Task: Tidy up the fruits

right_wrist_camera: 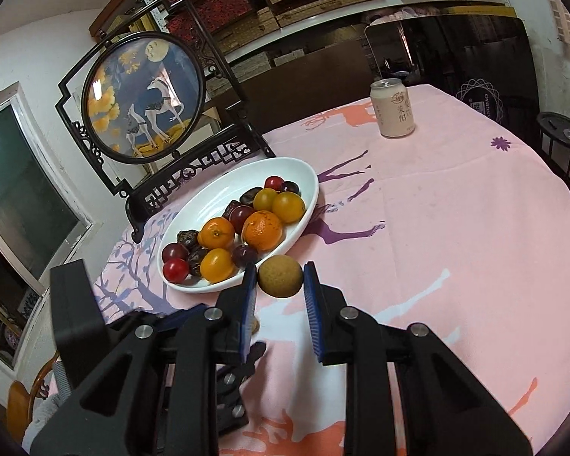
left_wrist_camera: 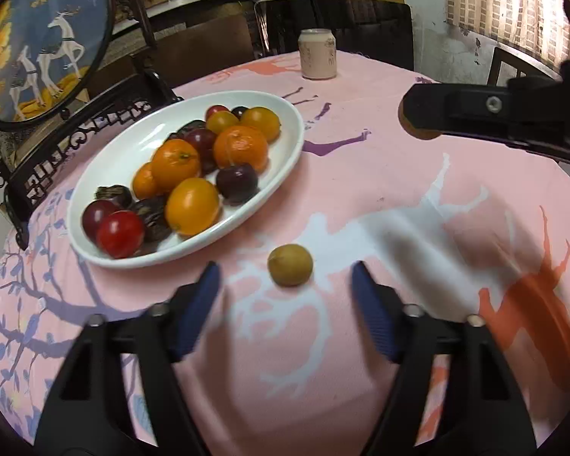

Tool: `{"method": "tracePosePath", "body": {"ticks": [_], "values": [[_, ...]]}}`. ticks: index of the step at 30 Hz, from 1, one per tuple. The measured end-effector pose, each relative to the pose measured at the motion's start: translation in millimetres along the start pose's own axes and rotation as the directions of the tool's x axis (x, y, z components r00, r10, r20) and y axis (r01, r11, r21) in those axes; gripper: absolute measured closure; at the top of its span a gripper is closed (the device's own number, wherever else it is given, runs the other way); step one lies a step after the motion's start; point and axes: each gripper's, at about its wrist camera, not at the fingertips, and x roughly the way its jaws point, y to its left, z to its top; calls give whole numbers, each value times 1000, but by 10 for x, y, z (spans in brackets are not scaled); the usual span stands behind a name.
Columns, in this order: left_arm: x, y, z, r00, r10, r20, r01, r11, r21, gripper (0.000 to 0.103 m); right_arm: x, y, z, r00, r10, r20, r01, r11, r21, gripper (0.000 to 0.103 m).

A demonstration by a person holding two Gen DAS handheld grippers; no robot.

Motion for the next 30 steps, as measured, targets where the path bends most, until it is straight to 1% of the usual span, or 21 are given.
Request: {"method": "tracePosePath", "body": {"ticks": [2, 4, 5, 6, 7, 8, 10, 13, 14, 16, 19, 21, 22, 24, 25, 27, 28, 30], "values": [[48, 33, 32, 1000, -7, -10, 6, 1000, -23, 36, -5, 3, -1, 1000, 0, 2, 0, 1000, 0, 78], [105, 88, 61, 1000, -14, -23, 13, 999, -49, 41, -11, 7, 1, 1000, -1, 5, 1, 1000, -2, 78], [146, 111, 72, 999, -29, -38, 26, 998, -62, 54, -12, 5, -1, 1000, -3, 6, 4, 1000, -2, 78], [174, 121, 67, 998, -41, -50, 37, 997, -68, 62, -9, 3, -2, 1000, -6, 5, 6, 1000, -1, 78], [161, 138, 67, 998, -47, -43, 44, 996, -75, 66, -7, 0, -3, 1000, -5, 3, 5, 1000, 0, 78], [154, 153, 64, 998, -48, -40, 45, 996, -79, 77, -3, 1, -5, 1000, -3, 0, 3, 1000, 0, 78], [132, 182, 54, 998, -54, -33, 51, 994, -94, 77, 0, 3, -10, 1000, -2, -1, 2, 1000, -1, 78], [52, 216, 6, 1000, -22, -17, 20, 995, -101, 77, 28, -6, -16, 1000, -1, -12, 1, 1000, 1, 78], [-19, 252, -27, 1000, -4, -10, 3, 994, -107, 77, 42, -9, -21, 1000, -3, -17, 3, 1000, 0, 78], [-210, 366, -76, 1000, 7, 24, -3, 991, -135, 77, 79, -12, -45, 1000, -7, -30, 7, 1000, 0, 78], [-447, 597, -107, 994, 81, 70, -67, 981, -181, 77, 152, -6, -93, 998, 0, -62, 0, 1000, 3, 78], [-527, 784, -81, 991, 107, 79, -86, 970, -226, 77, 178, 22, -101, 998, 12, -68, -12, 1000, 2, 78], [-545, 920, -36, 989, 125, 75, -102, 961, -257, 77, 191, 51, -85, 998, 16, -66, -16, 1000, -2, 78], [-538, 1099, 76, 988, 143, 66, -119, 951, -285, 77, 229, 117, -7, 998, 31, -61, -32, 999, -9, 78], [-525, 1155, 133, 987, 149, 62, -126, 950, -286, 77, 271, 173, 64, 997, 36, -62, -37, 999, -16, 78], [-480, 1296, 320, 980, 188, 61, -163, 943, -289, 77, 375, 283, 212, 997, 39, -64, -41, 999, -32, 78], [-469, 1341, 362, 979, 196, 62, -170, 941, -292, 77, 454, 356, 303, 997, 47, -61, -50, 998, -40, 78], [-362, 1469, 556, 979, 196, 63, -168, 937, -307, 77, 639, 503, 452, 997, 55, -55, -59, 996, -62, 78]]}}
